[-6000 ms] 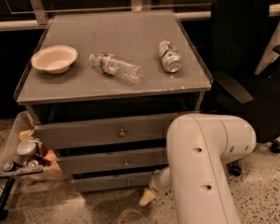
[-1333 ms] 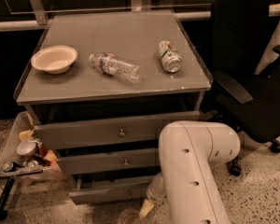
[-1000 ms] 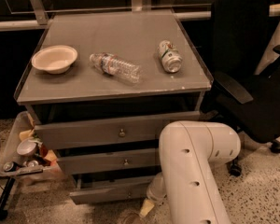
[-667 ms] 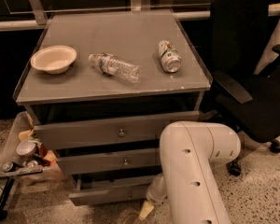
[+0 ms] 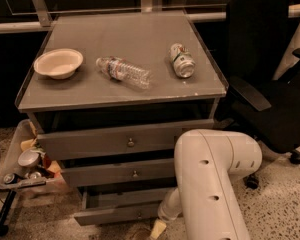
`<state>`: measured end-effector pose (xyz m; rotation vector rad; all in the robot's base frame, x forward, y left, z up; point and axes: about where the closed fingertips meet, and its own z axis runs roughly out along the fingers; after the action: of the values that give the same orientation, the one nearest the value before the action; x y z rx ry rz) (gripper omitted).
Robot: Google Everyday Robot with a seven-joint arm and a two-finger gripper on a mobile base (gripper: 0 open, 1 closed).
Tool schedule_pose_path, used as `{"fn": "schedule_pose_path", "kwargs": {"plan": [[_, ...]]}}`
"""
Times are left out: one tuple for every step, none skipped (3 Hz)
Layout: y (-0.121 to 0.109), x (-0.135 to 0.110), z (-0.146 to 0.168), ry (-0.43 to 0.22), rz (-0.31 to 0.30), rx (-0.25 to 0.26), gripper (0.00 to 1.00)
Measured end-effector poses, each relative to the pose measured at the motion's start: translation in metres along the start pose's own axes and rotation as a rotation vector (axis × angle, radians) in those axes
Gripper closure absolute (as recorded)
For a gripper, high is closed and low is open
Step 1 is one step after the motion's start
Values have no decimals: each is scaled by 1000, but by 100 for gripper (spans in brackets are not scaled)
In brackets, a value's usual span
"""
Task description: Open bottom drawer
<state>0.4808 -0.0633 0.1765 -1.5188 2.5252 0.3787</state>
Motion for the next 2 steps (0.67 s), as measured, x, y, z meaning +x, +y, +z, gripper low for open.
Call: {"fn": "schedule_pose_path", "kwargs": {"plan": [[0,0,0,0,0,0,0],[3,2,0,4,7,-8,0]]}}
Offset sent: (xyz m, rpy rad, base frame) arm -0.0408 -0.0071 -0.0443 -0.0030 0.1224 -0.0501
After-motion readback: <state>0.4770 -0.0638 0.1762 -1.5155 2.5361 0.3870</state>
